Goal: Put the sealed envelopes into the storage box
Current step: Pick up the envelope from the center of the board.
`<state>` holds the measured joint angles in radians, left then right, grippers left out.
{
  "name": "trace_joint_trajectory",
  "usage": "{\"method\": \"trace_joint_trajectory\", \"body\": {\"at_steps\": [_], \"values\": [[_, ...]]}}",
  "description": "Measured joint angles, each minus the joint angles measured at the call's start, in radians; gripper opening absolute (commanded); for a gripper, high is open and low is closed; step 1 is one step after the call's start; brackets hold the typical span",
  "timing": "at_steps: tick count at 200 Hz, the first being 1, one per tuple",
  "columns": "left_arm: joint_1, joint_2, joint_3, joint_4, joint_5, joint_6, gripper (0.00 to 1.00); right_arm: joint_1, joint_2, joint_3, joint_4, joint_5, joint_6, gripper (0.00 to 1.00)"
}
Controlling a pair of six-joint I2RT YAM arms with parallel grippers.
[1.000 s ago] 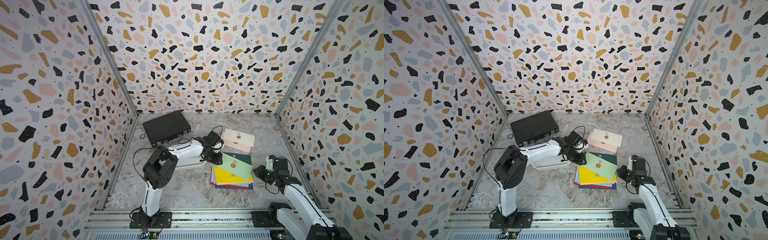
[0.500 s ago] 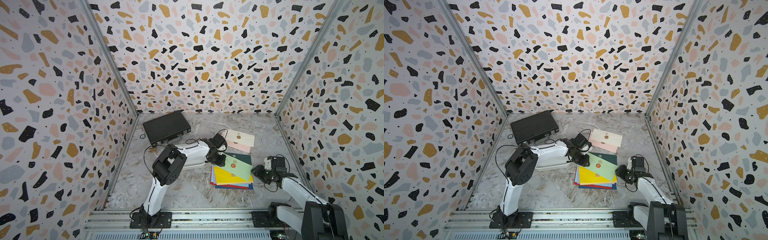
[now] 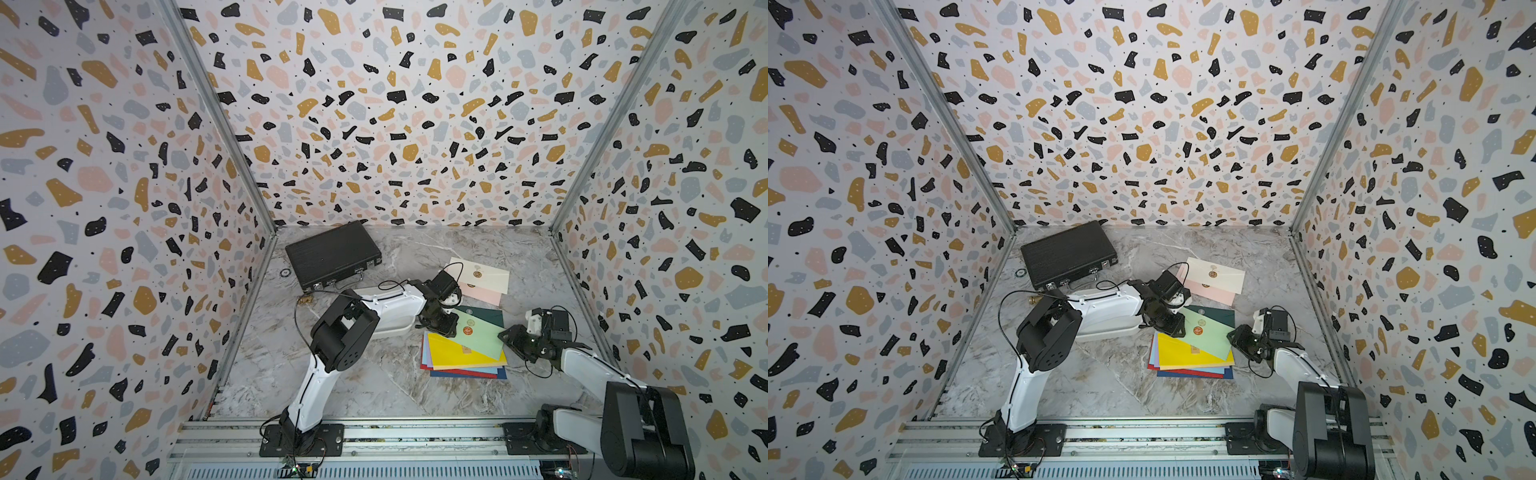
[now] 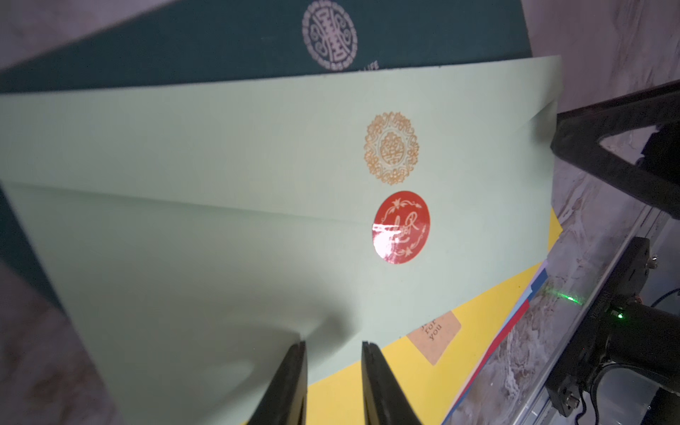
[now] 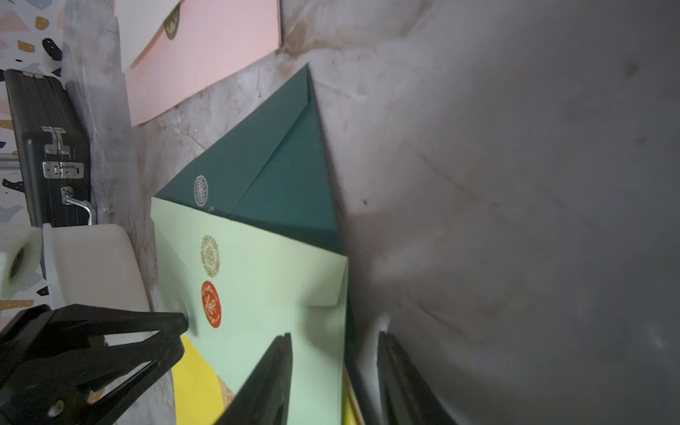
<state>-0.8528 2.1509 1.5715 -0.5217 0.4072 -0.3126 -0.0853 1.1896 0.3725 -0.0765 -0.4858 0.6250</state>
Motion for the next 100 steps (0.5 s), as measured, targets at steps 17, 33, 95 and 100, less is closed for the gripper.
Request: {"method": "trace_joint_trajectory", "body": {"at_steps": [17,33,95,100], "values": [[-0.008,0.003,0.000,0.000,0.003,-0.002,0.29,0.000,-0.002,0.001,-0.003,-0.017,0.006,0.39],[-0.013,0.010,0.003,0.001,0.004,-0.004,0.29,0.000,-0.008,0.006,-0.007,-0.033,0.015,0.37],[-0.013,0.017,0.015,0.003,0.009,-0.006,0.29,-0.001,-0.068,0.012,-0.038,-0.090,0.044,0.29],[-0.013,0.017,0.015,0.004,0.010,-0.006,0.29,-0.001,-0.074,0.014,-0.043,-0.094,0.048,0.28]]}}
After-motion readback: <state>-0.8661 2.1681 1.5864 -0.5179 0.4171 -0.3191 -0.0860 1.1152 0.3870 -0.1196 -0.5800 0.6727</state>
